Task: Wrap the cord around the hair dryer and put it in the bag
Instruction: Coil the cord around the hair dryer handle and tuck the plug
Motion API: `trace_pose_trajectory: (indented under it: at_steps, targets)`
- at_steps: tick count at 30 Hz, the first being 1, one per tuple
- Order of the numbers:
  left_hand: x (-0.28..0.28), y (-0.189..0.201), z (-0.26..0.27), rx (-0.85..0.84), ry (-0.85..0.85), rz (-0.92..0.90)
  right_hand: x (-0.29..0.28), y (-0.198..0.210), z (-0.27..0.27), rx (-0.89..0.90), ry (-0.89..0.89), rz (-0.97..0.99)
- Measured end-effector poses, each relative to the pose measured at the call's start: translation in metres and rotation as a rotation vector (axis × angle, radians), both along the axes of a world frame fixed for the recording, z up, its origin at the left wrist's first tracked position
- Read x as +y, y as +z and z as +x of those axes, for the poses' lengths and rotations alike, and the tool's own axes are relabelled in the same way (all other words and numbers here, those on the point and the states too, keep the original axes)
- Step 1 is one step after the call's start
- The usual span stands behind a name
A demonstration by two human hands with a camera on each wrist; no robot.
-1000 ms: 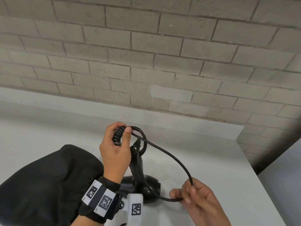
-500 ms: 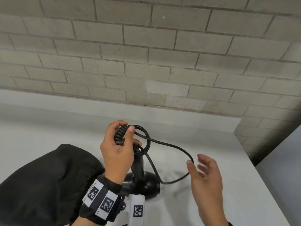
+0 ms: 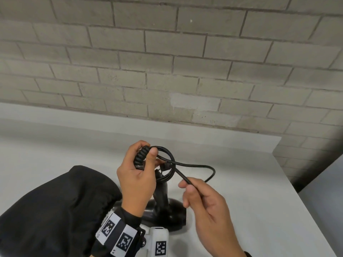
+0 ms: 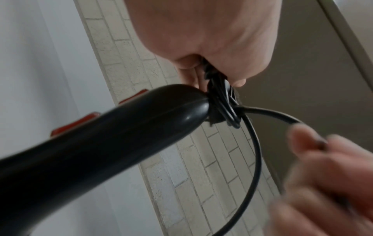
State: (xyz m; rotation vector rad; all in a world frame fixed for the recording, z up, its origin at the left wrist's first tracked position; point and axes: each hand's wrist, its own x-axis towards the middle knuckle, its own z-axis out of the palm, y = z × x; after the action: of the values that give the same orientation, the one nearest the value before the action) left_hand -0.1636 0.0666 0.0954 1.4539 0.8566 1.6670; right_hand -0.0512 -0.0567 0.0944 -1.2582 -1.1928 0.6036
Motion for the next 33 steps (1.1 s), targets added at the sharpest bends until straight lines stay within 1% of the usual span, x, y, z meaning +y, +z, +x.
trace_pose_trajectory:
  at_steps: [3, 5, 9, 12, 15, 19, 21, 23, 26, 27, 29, 30, 31, 33]
  targets:
    - [0.001, -0.001, -0.001, 0.028, -0.010, -0.011, -0.011, -0.009, 0.015, -0.031, -0.012, 0.045]
    - [-0.005, 0.000, 0.004, 0.039, -0.027, 0.000, -0.016, -0.015, 0.023, -0.052, -0.058, 0.043]
    - [-0.014, 0.002, 0.013, 0.030, -0.084, -0.017, -0.019, -0.015, 0.028, -0.006, -0.076, 0.061]
    - [-0.017, 0.005, 0.017, 0.038, -0.090, -0.019, -0.019, -0.011, 0.027, 0.069, -0.013, 0.072]
    - [-0.019, 0.005, 0.019, 0.041, -0.057, -0.026, -0.015, -0.006, 0.020, 0.141, 0.077, 0.077]
    - [-0.017, 0.004, 0.016, 0.017, -0.036, -0.040, -0.011, 0.000, 0.018, 0.166, 0.147, 0.122]
    - [-0.011, 0.005, 0.012, -0.022, -0.034, -0.073, -0.012, -0.002, 0.028, 0.099, 0.159, 0.117]
    - [-0.005, 0.006, 0.007, -0.062, -0.040, -0.105, -0.015, -0.012, 0.043, -0.025, 0.141, 0.102]
    - [-0.002, 0.005, 0.004, -0.097, -0.041, -0.125, -0.015, -0.035, 0.062, -0.184, 0.014, 0.081]
    - [-0.003, 0.005, 0.004, -0.107, -0.041, -0.130, -0.014, -0.043, 0.068, -0.281, -0.026, 0.083]
    - [-0.004, 0.003, 0.004, -0.124, -0.049, -0.139, -0.014, -0.060, 0.076, -0.531, -0.032, 0.063]
    - [-0.005, 0.003, 0.005, -0.128, -0.056, -0.143, -0.014, -0.068, 0.079, -0.618, -0.031, 0.042]
    - [-0.005, 0.003, 0.005, -0.128, -0.063, -0.146, -0.014, -0.075, 0.082, -0.664, -0.041, 0.026]
    - [-0.007, 0.002, 0.006, -0.125, -0.067, -0.148, -0.013, -0.078, 0.083, -0.683, -0.072, 0.036]
